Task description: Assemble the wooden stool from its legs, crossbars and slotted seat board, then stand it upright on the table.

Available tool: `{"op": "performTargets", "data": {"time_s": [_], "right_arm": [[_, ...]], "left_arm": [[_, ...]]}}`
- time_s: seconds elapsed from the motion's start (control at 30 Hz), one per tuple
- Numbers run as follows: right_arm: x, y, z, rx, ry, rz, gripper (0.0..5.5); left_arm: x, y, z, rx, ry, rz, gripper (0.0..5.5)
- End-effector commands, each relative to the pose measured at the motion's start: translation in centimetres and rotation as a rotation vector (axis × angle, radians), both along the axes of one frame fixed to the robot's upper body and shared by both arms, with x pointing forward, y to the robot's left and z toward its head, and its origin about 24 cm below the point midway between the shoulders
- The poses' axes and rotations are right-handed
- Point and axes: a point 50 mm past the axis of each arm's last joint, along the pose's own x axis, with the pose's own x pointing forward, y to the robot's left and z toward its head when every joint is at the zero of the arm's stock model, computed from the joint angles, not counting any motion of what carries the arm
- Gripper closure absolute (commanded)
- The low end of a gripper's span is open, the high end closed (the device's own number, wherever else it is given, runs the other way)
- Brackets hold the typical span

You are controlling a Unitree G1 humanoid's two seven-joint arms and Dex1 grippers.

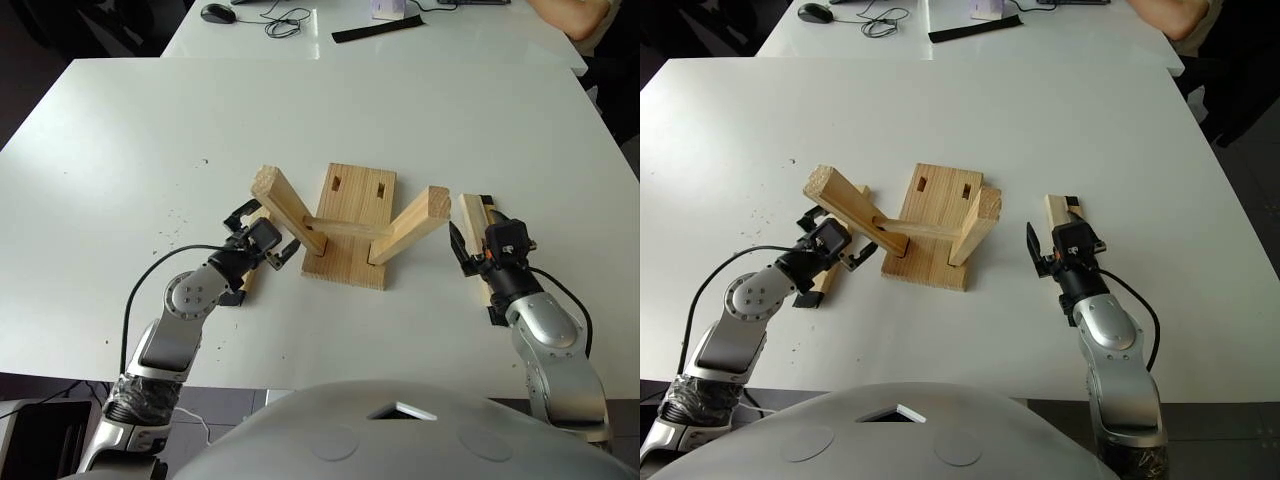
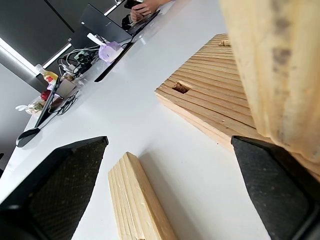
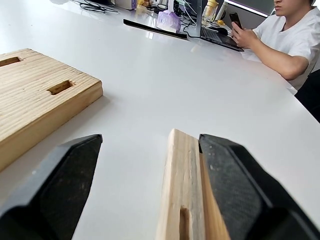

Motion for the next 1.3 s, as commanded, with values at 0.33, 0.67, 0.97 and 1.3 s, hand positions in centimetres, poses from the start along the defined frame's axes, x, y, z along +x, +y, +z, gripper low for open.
{"op": "performTargets", "data": {"time_s": [0.33, 0.67, 0.97, 1.3], "right_arm": [[2.6, 1.3, 0.1, -0.057, -0.015, 0.149, 1.91], [5.7, 1.9, 1.1, -0.108, -0.101, 0.337, 1.91], [7.2, 2.8, -0.4, -0.157, -0.098, 0.623, 1.91], [2.4, 5.7, -1.2, -0.158, -0.022, 0.994, 1.91]], "left_arm": [[-0.4, -1.0, -0.5, 0.008, 0.043, -0.071, 0.93], [-1.6, -0.5, 0.5, 0.048, 0.168, -0.279, 0.93], [-1.3, -1.1, 0.4, 0.028, 0.318, -0.323, 0.93], [2.1, -1.0, -1.6, 0.104, 0.215, -0.206, 0.93]]}}
